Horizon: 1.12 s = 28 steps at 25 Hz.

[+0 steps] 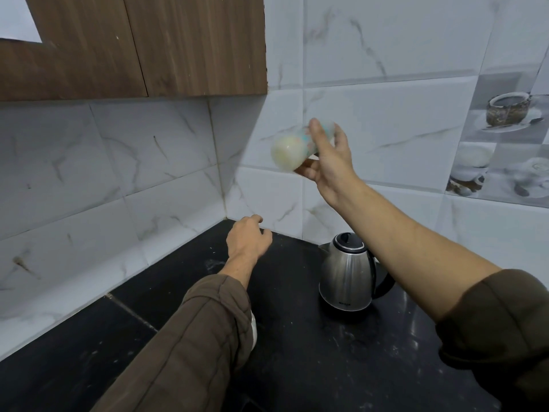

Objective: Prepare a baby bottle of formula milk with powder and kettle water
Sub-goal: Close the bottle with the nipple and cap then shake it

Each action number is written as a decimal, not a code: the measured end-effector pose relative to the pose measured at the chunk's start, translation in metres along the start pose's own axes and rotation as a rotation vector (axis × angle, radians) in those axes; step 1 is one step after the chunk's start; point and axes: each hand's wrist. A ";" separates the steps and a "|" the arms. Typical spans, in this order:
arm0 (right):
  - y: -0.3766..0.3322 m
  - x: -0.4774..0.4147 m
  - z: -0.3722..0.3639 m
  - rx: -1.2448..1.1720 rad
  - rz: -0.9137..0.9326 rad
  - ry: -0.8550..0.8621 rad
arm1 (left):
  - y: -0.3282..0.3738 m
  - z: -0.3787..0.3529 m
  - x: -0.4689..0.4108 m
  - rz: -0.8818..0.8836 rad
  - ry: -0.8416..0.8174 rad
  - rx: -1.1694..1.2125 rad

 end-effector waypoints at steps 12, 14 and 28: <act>0.001 -0.006 0.003 -0.106 -0.086 -0.061 | -0.006 -0.001 0.000 0.017 -0.008 0.004; 0.001 0.002 0.005 0.069 -0.174 -0.213 | -0.006 0.000 -0.001 0.021 -0.011 0.005; -0.002 0.012 -0.006 0.222 -0.086 -0.352 | 0.001 0.004 0.000 0.000 -0.004 -0.003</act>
Point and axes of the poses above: each hand's wrist, its own x-axis away from the middle knuckle, its own z-axis out of the back of the hand, y = z × x, and after that the axes turned 13 degrees about -y, right-handed
